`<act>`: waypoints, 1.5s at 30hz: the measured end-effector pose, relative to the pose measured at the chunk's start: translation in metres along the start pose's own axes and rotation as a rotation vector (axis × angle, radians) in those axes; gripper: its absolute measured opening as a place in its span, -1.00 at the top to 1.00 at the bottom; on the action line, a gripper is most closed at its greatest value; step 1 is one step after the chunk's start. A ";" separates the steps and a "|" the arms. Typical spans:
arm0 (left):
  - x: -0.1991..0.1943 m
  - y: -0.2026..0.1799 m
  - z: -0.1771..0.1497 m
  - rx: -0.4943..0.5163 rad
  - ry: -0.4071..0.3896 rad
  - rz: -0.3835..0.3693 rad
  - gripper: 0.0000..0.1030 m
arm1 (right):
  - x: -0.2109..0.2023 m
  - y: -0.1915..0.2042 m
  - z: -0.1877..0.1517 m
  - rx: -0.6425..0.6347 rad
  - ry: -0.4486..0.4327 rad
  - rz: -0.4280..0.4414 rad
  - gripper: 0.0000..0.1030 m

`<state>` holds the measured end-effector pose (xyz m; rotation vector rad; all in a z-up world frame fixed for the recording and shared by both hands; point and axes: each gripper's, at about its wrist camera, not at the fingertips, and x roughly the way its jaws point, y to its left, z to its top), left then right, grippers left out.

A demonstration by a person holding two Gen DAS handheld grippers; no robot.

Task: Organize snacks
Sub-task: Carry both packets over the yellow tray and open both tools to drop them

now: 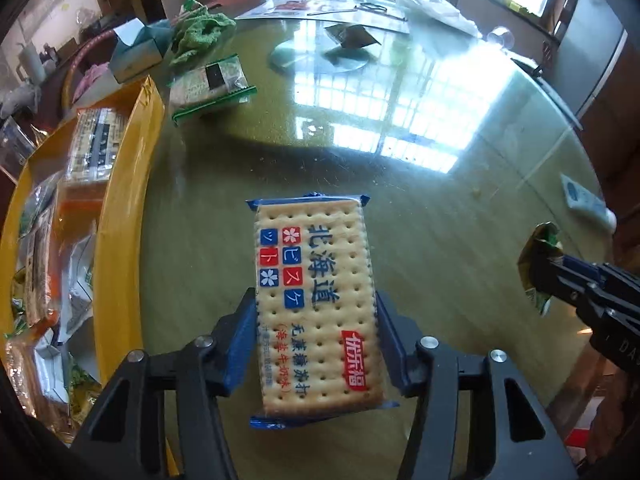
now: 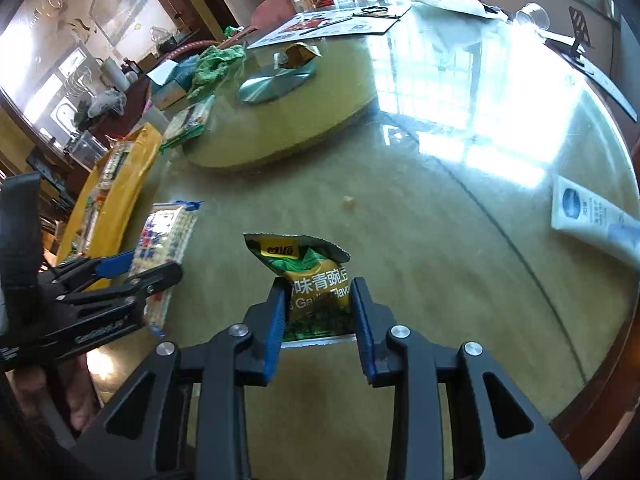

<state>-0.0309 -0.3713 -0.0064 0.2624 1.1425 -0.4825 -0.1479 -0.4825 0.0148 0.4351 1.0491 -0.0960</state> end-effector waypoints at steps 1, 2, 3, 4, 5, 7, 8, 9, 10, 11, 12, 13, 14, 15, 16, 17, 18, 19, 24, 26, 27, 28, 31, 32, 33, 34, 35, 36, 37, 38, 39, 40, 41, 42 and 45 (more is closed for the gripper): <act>-0.004 0.006 -0.003 -0.026 -0.015 -0.046 -0.07 | -0.002 0.004 0.000 -0.003 -0.002 0.008 0.36; -0.007 0.008 -0.005 -0.042 -0.029 -0.070 -0.06 | -0.003 0.007 -0.001 -0.007 -0.007 0.015 0.36; -0.012 0.010 -0.008 -0.053 -0.052 -0.081 -0.06 | -0.006 0.013 -0.001 -0.016 -0.017 0.035 0.36; -0.023 0.013 -0.013 -0.062 -0.083 -0.073 -0.06 | -0.009 0.018 0.000 -0.023 -0.023 0.053 0.36; -0.031 0.015 -0.015 -0.074 -0.103 -0.074 -0.06 | -0.011 0.022 0.000 -0.029 -0.027 0.062 0.36; -0.053 0.025 -0.022 -0.110 -0.136 -0.103 -0.06 | -0.018 0.039 0.003 -0.061 -0.049 0.092 0.36; -0.065 0.033 -0.025 -0.130 -0.148 -0.116 -0.06 | -0.020 0.045 0.004 -0.071 -0.052 0.102 0.36; -0.078 0.042 -0.028 -0.142 -0.163 -0.124 -0.06 | -0.022 0.055 0.006 -0.088 -0.056 0.117 0.36; -0.090 0.050 -0.031 -0.146 -0.179 -0.123 -0.06 | -0.025 0.066 0.007 -0.109 -0.061 0.134 0.36; -0.099 0.057 -0.034 -0.150 -0.187 -0.115 -0.06 | -0.027 0.078 0.008 -0.132 -0.063 0.159 0.36; -0.109 0.067 -0.039 -0.155 -0.191 -0.107 -0.06 | -0.027 0.088 0.009 -0.151 -0.061 0.181 0.36; -0.118 0.079 -0.042 -0.161 -0.192 -0.100 -0.06 | -0.027 0.103 0.011 -0.179 -0.055 0.210 0.36; -0.123 0.088 -0.042 -0.167 -0.189 -0.099 -0.06 | -0.026 0.116 0.013 -0.203 -0.050 0.231 0.36; -0.126 0.097 -0.042 -0.176 -0.191 -0.097 -0.06 | -0.025 0.128 0.014 -0.225 -0.046 0.248 0.36; -0.133 0.110 -0.044 -0.188 -0.201 -0.079 -0.06 | -0.023 0.142 0.016 -0.248 -0.039 0.263 0.36; -0.135 0.120 -0.045 -0.195 -0.207 -0.065 -0.06 | -0.022 0.150 0.016 -0.260 -0.033 0.269 0.36; -0.138 0.132 -0.046 -0.210 -0.213 -0.045 -0.06 | -0.018 0.164 0.018 -0.278 -0.024 0.277 0.36; -0.139 0.143 -0.046 -0.229 -0.216 -0.032 -0.06 | -0.012 0.179 0.021 -0.302 -0.014 0.288 0.36; -0.140 0.183 -0.058 -0.292 -0.221 -0.018 -0.06 | 0.012 0.235 0.031 -0.381 0.033 0.321 0.36; -0.134 0.199 -0.057 -0.319 -0.215 -0.027 -0.06 | 0.024 0.250 0.038 -0.390 0.056 0.328 0.36; -0.132 0.205 -0.056 -0.329 -0.213 -0.024 -0.06 | 0.032 0.259 0.043 -0.394 0.067 0.325 0.36; -0.131 0.211 -0.056 -0.331 -0.213 -0.019 -0.06 | 0.038 0.268 0.047 -0.397 0.077 0.323 0.36; -0.125 0.228 -0.053 -0.335 -0.204 -0.016 -0.06 | 0.051 0.286 0.056 -0.402 0.099 0.330 0.36; -0.123 0.233 -0.052 -0.330 -0.200 -0.013 -0.06 | 0.055 0.293 0.060 -0.408 0.102 0.326 0.36; -0.120 0.237 -0.052 -0.328 -0.193 -0.007 -0.06 | 0.059 0.302 0.064 -0.421 0.102 0.316 0.36; -0.118 0.241 -0.050 -0.328 -0.187 0.000 -0.06 | 0.062 0.308 0.066 -0.428 0.104 0.308 0.36; -0.115 0.243 -0.049 -0.317 -0.183 0.013 -0.06 | 0.068 0.316 0.071 -0.435 0.110 0.299 0.36; -0.111 0.246 -0.047 -0.307 -0.176 0.018 -0.06 | 0.073 0.323 0.074 -0.446 0.115 0.289 0.36; -0.106 0.249 -0.045 -0.301 -0.164 0.015 -0.06 | 0.078 0.328 0.077 -0.454 0.118 0.275 0.36; -0.102 0.251 -0.044 -0.300 -0.158 0.012 -0.06 | 0.082 0.332 0.079 -0.460 0.123 0.263 0.36; -0.098 0.252 -0.042 -0.294 -0.149 0.015 -0.06 | 0.088 0.337 0.082 -0.469 0.131 0.250 0.36; -0.095 0.252 -0.041 -0.284 -0.143 0.020 -0.06 | 0.095 0.342 0.085 -0.476 0.139 0.239 0.36; -0.092 0.253 -0.039 -0.274 -0.138 0.026 -0.06 | 0.099 0.344 0.086 -0.479 0.147 0.231 0.36; -0.088 0.255 -0.038 -0.269 -0.130 0.027 -0.06 | 0.105 0.347 0.088 -0.481 0.157 0.222 0.36; -0.079 0.260 -0.034 -0.265 -0.118 0.025 -0.06 | 0.119 0.352 0.092 -0.487 0.176 0.200 0.36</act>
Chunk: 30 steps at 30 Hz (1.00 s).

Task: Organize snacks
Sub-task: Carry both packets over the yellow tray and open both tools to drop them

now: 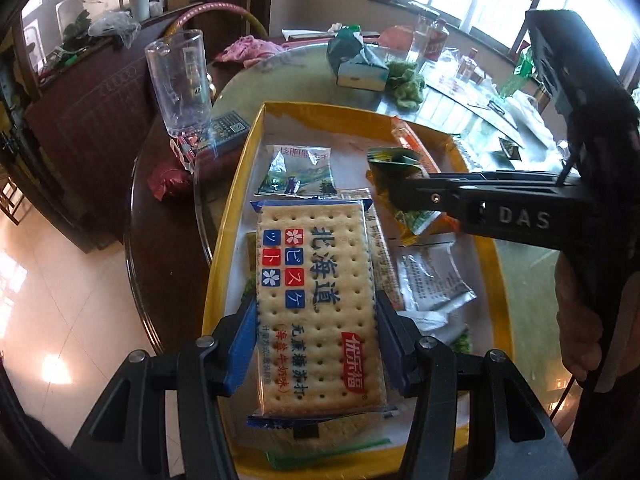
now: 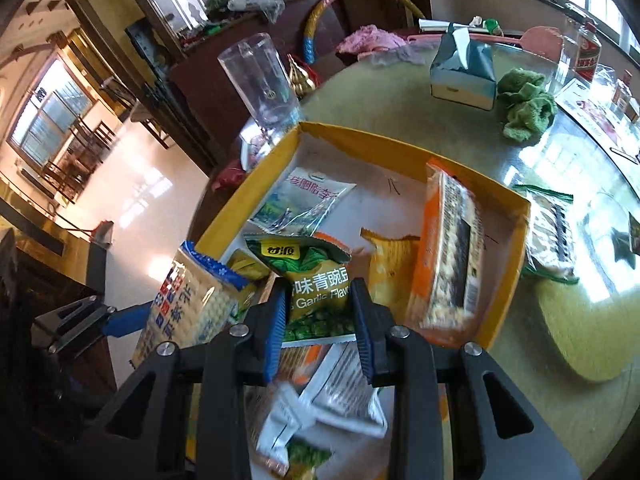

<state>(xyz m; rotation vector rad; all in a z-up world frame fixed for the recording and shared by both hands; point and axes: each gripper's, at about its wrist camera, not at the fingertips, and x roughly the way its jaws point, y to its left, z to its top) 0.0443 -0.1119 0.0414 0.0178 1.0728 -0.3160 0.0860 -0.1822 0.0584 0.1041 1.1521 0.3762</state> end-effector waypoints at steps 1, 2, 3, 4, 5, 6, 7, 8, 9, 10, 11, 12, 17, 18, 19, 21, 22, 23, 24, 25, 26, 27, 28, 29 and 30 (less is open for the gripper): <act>0.003 0.001 0.001 0.008 0.001 0.005 -0.06 | 0.005 -0.001 0.003 0.005 0.009 -0.004 0.36; 0.005 0.001 0.002 0.012 0.002 0.005 -0.06 | 0.010 -0.003 0.005 0.011 0.015 -0.005 0.36; 0.008 0.001 0.004 0.014 0.006 0.000 -0.06 | 0.013 -0.003 0.008 0.014 0.020 -0.001 0.36; 0.010 0.002 0.005 0.015 0.010 -0.007 -0.06 | 0.016 -0.004 0.010 0.015 0.023 0.007 0.36; 0.013 0.002 0.006 0.021 0.014 -0.008 -0.06 | 0.019 -0.004 0.012 0.016 0.029 0.002 0.36; 0.016 0.001 0.007 0.030 0.018 0.000 -0.06 | 0.022 -0.004 0.014 0.015 0.031 -0.011 0.36; 0.019 0.001 0.008 0.039 0.021 0.011 -0.06 | 0.025 -0.005 0.017 0.018 0.035 -0.021 0.36; 0.020 0.002 0.009 0.044 0.020 0.014 -0.06 | 0.028 -0.006 0.018 0.021 0.040 -0.021 0.36; 0.022 0.003 0.009 0.046 0.023 0.010 -0.06 | 0.031 -0.007 0.019 0.024 0.047 -0.020 0.36; 0.023 0.005 0.010 0.044 0.027 0.004 -0.06 | 0.033 -0.008 0.020 0.026 0.050 -0.023 0.36; 0.024 0.007 0.011 0.037 0.028 0.001 -0.06 | 0.035 -0.010 0.022 0.033 0.053 -0.030 0.36; 0.025 0.008 0.011 0.034 0.027 -0.002 -0.06 | 0.036 -0.012 0.022 0.038 0.054 -0.025 0.36; 0.030 0.009 0.015 0.040 0.045 -0.015 -0.06 | 0.032 -0.018 0.030 0.060 0.039 -0.028 0.36; 0.031 0.009 0.016 0.042 0.047 -0.014 -0.06 | 0.031 -0.019 0.031 0.063 0.037 -0.026 0.36; 0.032 0.009 0.017 0.039 0.051 -0.015 -0.06 | 0.032 -0.019 0.032 0.063 0.037 -0.024 0.36; 0.033 0.010 0.019 0.035 0.059 -0.028 -0.06 | 0.034 -0.019 0.034 0.064 0.035 -0.028 0.36; 0.033 0.010 0.021 0.033 0.062 -0.032 -0.07 | 0.036 -0.021 0.035 0.070 0.035 -0.032 0.36; 0.034 0.011 0.022 0.026 0.063 -0.037 -0.08 | 0.038 -0.021 0.037 0.075 0.034 -0.031 0.34; 0.035 0.012 0.023 0.015 0.066 -0.042 -0.09 | 0.040 -0.022 0.039 0.082 0.032 -0.028 0.34; 0.035 0.012 0.023 0.007 0.071 -0.043 -0.10 | 0.042 -0.023 0.040 0.085 0.032 -0.029 0.32; 0.034 0.013 0.023 0.003 0.075 -0.044 -0.13 | 0.043 -0.025 0.041 0.090 0.031 -0.030 0.20; 0.030 0.014 0.021 0.003 0.071 -0.041 -0.24 | 0.043 -0.029 0.041 0.106 0.030 -0.023 0.10; 0.026 0.015 0.019 0.001 0.062 -0.036 -0.31 | 0.041 -0.032 0.040 0.118 0.027 -0.014 0.02; 0.021 0.016 0.017 -0.005 0.053 -0.029 -0.43 | 0.036 -0.033 0.038 0.122 0.017 0.003 0.00; 0.017 0.017 0.015 -0.017 0.044 -0.027 -0.43 | 0.029 -0.033 0.035 0.121 0.004 0.009 -0.02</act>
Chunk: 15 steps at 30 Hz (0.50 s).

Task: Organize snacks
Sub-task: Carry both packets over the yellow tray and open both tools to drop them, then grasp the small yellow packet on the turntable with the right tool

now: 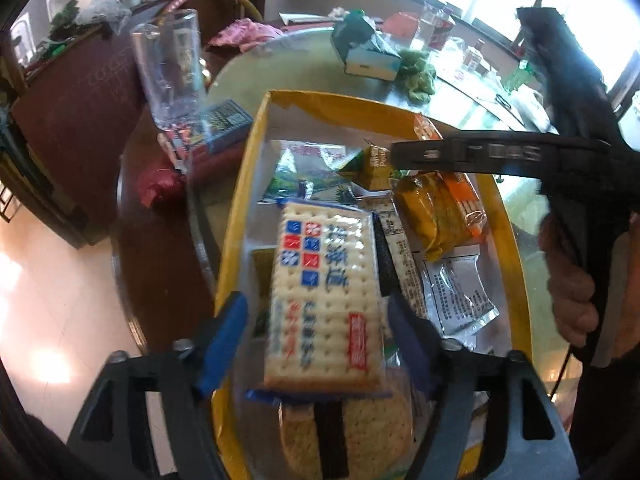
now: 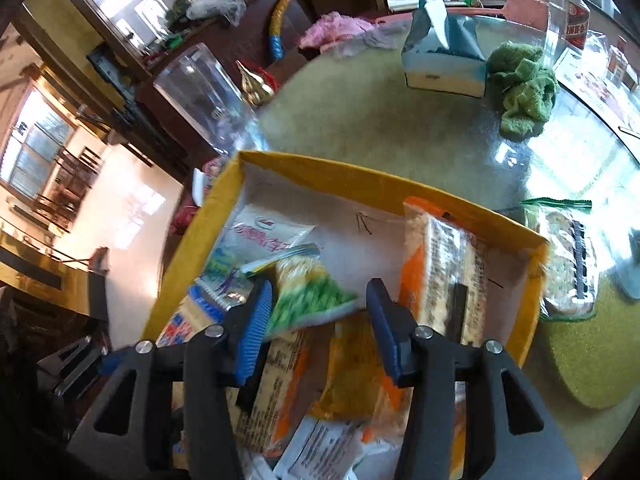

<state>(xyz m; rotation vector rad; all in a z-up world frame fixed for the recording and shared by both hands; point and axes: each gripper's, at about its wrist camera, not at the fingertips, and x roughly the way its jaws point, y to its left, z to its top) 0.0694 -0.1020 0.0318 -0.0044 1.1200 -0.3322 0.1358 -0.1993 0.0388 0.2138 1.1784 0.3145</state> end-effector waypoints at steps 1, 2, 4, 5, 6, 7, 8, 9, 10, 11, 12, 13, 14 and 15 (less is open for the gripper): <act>-0.006 0.002 -0.003 -0.022 -0.021 0.000 -0.44 | -0.011 -0.001 -0.004 -0.003 -0.024 -0.002 -0.11; -0.010 0.004 -0.005 -0.043 -0.045 -0.002 -0.53 | -0.021 -0.001 -0.007 -0.007 -0.049 -0.006 -0.24; -0.012 0.007 -0.011 -0.078 -0.057 0.011 -0.59 | -0.042 -0.005 -0.018 -0.007 -0.093 0.003 -0.28; -0.017 0.007 -0.015 -0.117 -0.052 0.044 -0.52 | -0.049 -0.007 -0.021 -0.003 -0.103 0.012 -0.28; -0.027 0.005 -0.019 -0.140 -0.091 0.038 -0.54 | -0.060 -0.011 -0.028 0.000 -0.119 0.024 -0.28; -0.040 0.000 -0.025 -0.148 -0.147 0.005 -0.56 | -0.071 -0.016 -0.035 -0.002 -0.138 0.031 -0.28; -0.047 -0.005 -0.029 -0.146 -0.172 -0.012 -0.57 | -0.081 -0.021 -0.042 -0.008 -0.157 0.037 -0.28; -0.053 -0.012 -0.032 -0.143 -0.174 -0.003 -0.57 | -0.088 -0.025 -0.047 -0.013 -0.167 0.043 -0.28; -0.056 -0.018 -0.034 -0.139 -0.177 0.016 -0.56 | -0.096 -0.032 -0.052 -0.012 -0.176 0.046 -0.29; -0.062 -0.029 -0.037 -0.132 -0.192 0.021 -0.56 | -0.106 -0.044 -0.060 -0.002 -0.187 0.037 -0.29; -0.064 -0.039 -0.038 -0.126 -0.195 0.001 -0.57 | -0.113 -0.053 -0.064 0.004 -0.196 0.025 -0.30; -0.064 -0.047 -0.036 -0.116 -0.188 -0.024 -0.57 | -0.120 -0.063 -0.069 0.016 -0.208 0.007 -0.30; -0.063 -0.062 -0.034 -0.097 -0.174 -0.053 -0.57 | -0.128 -0.078 -0.074 0.036 -0.218 -0.011 -0.31; -0.061 -0.074 -0.031 -0.077 -0.164 -0.064 -0.57 | -0.133 -0.089 -0.078 0.054 -0.221 -0.015 -0.31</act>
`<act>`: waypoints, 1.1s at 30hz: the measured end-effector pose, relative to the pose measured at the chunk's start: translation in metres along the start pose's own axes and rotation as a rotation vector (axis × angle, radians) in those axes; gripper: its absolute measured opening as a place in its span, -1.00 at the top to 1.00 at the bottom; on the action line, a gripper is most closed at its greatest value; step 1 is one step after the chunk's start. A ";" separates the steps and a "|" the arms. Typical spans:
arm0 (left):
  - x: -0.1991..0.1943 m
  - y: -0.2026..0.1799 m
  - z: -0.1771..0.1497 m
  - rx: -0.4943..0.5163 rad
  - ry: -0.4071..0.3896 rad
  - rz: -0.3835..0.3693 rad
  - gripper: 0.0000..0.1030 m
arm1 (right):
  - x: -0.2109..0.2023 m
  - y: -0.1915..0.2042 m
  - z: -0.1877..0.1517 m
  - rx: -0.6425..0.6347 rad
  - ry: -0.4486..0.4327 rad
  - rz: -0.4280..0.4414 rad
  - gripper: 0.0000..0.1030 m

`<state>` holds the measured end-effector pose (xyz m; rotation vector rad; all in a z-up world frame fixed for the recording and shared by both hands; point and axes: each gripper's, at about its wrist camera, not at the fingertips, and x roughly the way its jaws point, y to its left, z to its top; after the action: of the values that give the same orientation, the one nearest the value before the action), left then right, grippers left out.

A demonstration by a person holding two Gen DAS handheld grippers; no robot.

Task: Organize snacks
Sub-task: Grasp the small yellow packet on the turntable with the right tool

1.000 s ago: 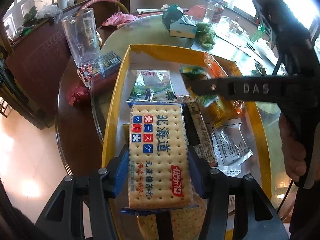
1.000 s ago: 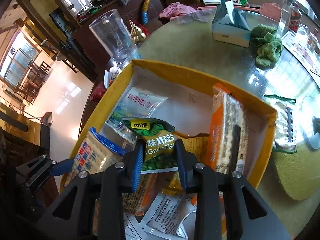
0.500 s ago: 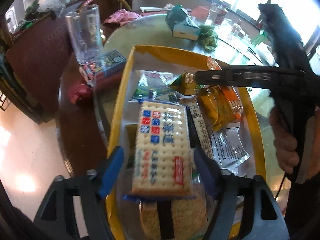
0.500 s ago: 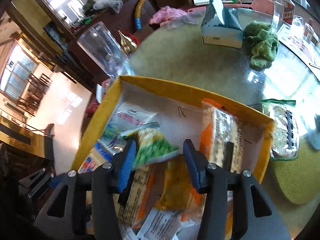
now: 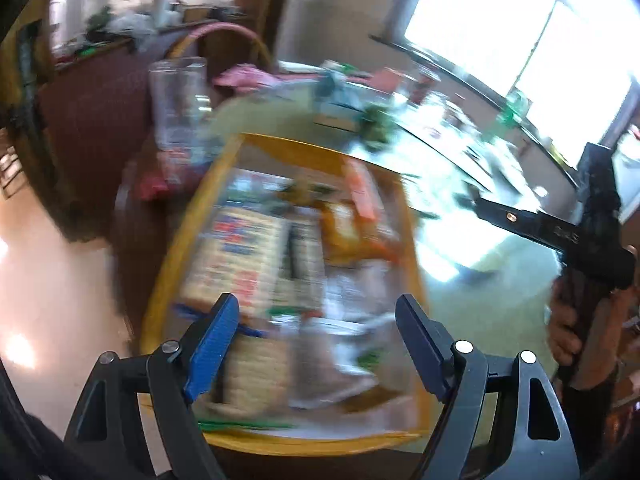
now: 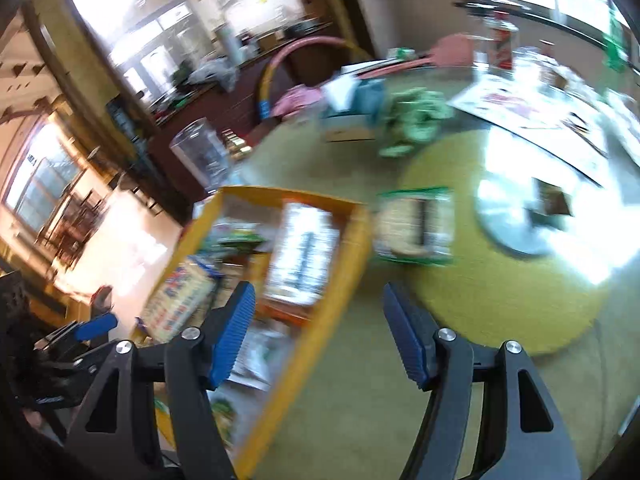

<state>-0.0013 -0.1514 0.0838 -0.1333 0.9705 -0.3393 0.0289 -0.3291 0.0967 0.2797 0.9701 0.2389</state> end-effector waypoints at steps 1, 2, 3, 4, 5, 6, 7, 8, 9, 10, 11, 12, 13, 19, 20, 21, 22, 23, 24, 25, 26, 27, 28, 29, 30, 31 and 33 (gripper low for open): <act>0.003 -0.010 0.002 0.019 0.009 -0.001 -0.57 | -0.005 -0.012 -0.001 0.023 -0.001 -0.002 -0.31; 0.008 -0.024 0.002 0.042 0.020 0.001 -0.57 | -0.013 -0.029 -0.004 0.063 -0.001 -0.008 -0.31; 0.013 -0.037 0.004 0.066 0.034 -0.010 -0.57 | -0.017 -0.040 -0.006 0.085 0.002 -0.007 -0.31; 0.019 -0.049 0.006 0.085 0.054 -0.030 -0.57 | -0.022 -0.049 -0.007 0.102 0.004 -0.002 -0.31; 0.025 -0.056 0.009 0.092 0.074 -0.042 -0.57 | -0.027 -0.061 -0.007 0.126 0.003 0.003 -0.32; 0.030 -0.064 0.012 0.097 0.089 -0.053 -0.57 | -0.033 -0.075 -0.007 0.149 0.001 0.005 -0.32; 0.035 -0.071 0.015 0.105 0.099 -0.070 -0.57 | -0.037 -0.086 -0.006 0.160 -0.001 -0.002 -0.33; 0.041 -0.077 0.019 0.106 0.105 -0.083 -0.57 | -0.040 -0.094 -0.005 0.170 -0.004 -0.015 -0.37; 0.047 -0.081 0.023 0.101 0.114 -0.067 -0.57 | -0.044 -0.108 -0.003 0.186 -0.011 -0.043 -0.39; 0.053 -0.087 0.026 0.099 0.125 -0.052 -0.56 | -0.046 -0.120 0.002 0.187 -0.014 -0.067 -0.41; 0.057 -0.091 0.027 0.104 0.128 -0.063 -0.57 | -0.048 -0.128 0.005 0.190 -0.016 -0.074 -0.41; 0.060 -0.096 0.027 0.110 0.132 -0.072 -0.57 | -0.049 -0.142 0.011 0.209 -0.020 -0.078 -0.42; 0.061 -0.099 0.024 0.112 0.131 -0.065 -0.57 | -0.048 -0.151 0.016 0.217 -0.022 -0.075 -0.44; 0.059 -0.106 0.019 0.121 0.113 -0.029 -0.56 | 0.001 -0.215 0.058 0.373 0.046 -0.044 -0.44; 0.059 -0.107 0.020 0.122 0.112 -0.028 -0.57 | 0.010 -0.223 0.062 0.410 0.055 -0.054 -0.44; 0.058 -0.107 0.019 0.118 0.111 -0.030 -0.57 | 0.019 -0.229 0.065 0.439 0.066 -0.060 -0.44; 0.057 -0.107 0.019 0.115 0.111 -0.033 -0.57 | 0.031 -0.234 0.069 0.465 0.079 -0.050 -0.44; 0.057 -0.107 0.020 0.116 0.114 -0.035 -0.56 | 0.038 -0.236 0.071 0.479 0.085 -0.044 -0.44; 0.057 -0.108 0.020 0.119 0.116 -0.034 -0.57 | 0.047 -0.239 0.074 0.503 0.092 -0.049 -0.44; 0.057 -0.108 0.020 0.124 0.116 -0.034 -0.57 | 0.053 -0.241 0.076 0.516 0.092 -0.055 -0.41; 0.056 -0.109 0.020 0.128 0.114 -0.031 -0.57 | 0.057 -0.243 0.079 0.522 0.089 -0.058 -0.36; 0.056 -0.108 0.021 0.129 0.112 -0.030 -0.57 | 0.060 -0.243 0.080 0.531 0.088 -0.087 -0.36; 0.056 -0.108 0.021 0.128 0.110 -0.032 -0.57 | 0.063 -0.245 0.081 0.548 0.088 -0.108 -0.33; 0.056 -0.107 0.022 0.128 0.108 -0.037 -0.57 | 0.068 -0.249 0.083 0.579 0.091 -0.110 -0.32; 0.057 -0.107 0.022 0.128 0.109 -0.040 -0.57 | 0.071 -0.252 0.083 0.603 0.093 -0.110 -0.32; 0.057 -0.106 0.022 0.127 0.110 -0.043 -0.57 | 0.073 -0.257 0.083 0.634 0.090 -0.117 -0.32; 0.058 -0.104 0.023 0.127 0.110 -0.045 -0.57 | 0.079 -0.264 0.087 0.678 0.089 -0.133 -0.32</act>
<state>0.0250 -0.2701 0.0783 -0.0208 1.0527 -0.4527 0.1642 -0.5625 -0.0076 0.8253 1.1327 -0.2126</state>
